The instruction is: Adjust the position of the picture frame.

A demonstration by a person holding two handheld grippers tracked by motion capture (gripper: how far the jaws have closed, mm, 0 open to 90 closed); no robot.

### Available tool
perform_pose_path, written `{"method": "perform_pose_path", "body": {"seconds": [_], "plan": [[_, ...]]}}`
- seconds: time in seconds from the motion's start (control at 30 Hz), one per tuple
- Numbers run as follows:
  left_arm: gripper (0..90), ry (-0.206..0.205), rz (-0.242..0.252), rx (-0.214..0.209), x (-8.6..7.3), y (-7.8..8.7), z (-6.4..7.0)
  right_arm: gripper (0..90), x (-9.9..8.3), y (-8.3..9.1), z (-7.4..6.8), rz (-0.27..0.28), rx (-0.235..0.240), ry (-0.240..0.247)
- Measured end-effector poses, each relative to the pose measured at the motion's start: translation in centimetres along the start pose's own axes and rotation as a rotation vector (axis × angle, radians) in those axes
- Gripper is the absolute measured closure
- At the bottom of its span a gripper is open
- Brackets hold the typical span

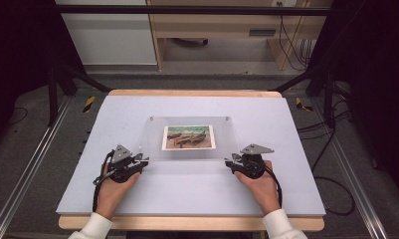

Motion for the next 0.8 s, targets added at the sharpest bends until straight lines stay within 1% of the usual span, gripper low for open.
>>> {"method": "perform_pose_path", "body": {"seconds": [0.07,0.1,0.13,0.17,0.27,0.33,0.4,0.43,0.53,0.57,0.67,0.73,0.8], "plan": [[48.5,0.014,0.011,-0.009,0.1,0.0,0.1,44.8,0.0,0.5,-0.1,0.017,-0.017,-0.007],[46.5,0.017,0.012,-0.005,0.1,0.1,0.2,42.5,0.1,0.7,-0.1,0.025,-0.02,-0.009],[42.4,0.017,0.013,0.004,0.2,0.2,0.2,38.4,0.1,0.8,0.0,0.03,-0.02,-0.012],[38.3,0.026,0.018,0.001,0.2,0.3,0.2,33.8,0.0,1.0,0.0,0.027,-0.019,-0.016],[28.6,0.051,0.021,-0.027,0.1,0.3,0.2,23.6,-0.1,1.2,0.1,0.016,-0.017,-0.021],[23.8,0.066,0.026,-0.044,0.1,0.4,0.2,19.9,-0.1,1.2,0.0,0.006,-0.016,-0.022],[19.1,0.082,0.031,-0.059,0.1,0.6,0.1,15.6,-0.1,1.3,0.0,0.006,-0.006,-0.036],[16.5,0.089,0.035,-0.063,0.2,0.7,0.1,14.6,0.0,1.3,-0.1,0.005,-0.006,-0.043],[11.7,0.102,0.047,-0.082,0.5,1.0,0.1,12.2,0.1,1.5,-0.3,0.007,-0.005,-0.033],[10.5,0.102,0.048,-0.083,0.5,1.1,0.1,11.4,0.1,1.6,-0.4,0.008,-0.005,-0.039],[8.8,0.108,0.057,-0.086,0.7,1.5,0.1,11.0,0.4,2.0,-0.5,0.02,-0.011,-0.021],[8.4,0.109,0.066,-0.092,0.8,1.7,0.1,10.9,0.6,2.3,-0.6,0.035,-0.006,-0.025],[8.4,0.11,0.074,-0.086,0.9,1.9,0.0,10.6,0.8,2.5,-0.7,0.049,-0.005,-0.021]]}}
Point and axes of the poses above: each handheld gripper's, and its own axes: y roughly backward along the jaws, x roughly out of its top, z roughly to its right, the point moved 2 cm from there along -y, roughly forward along the jaws, and after that the axes turned 15 degrees about -y, right-handed, at the moved point
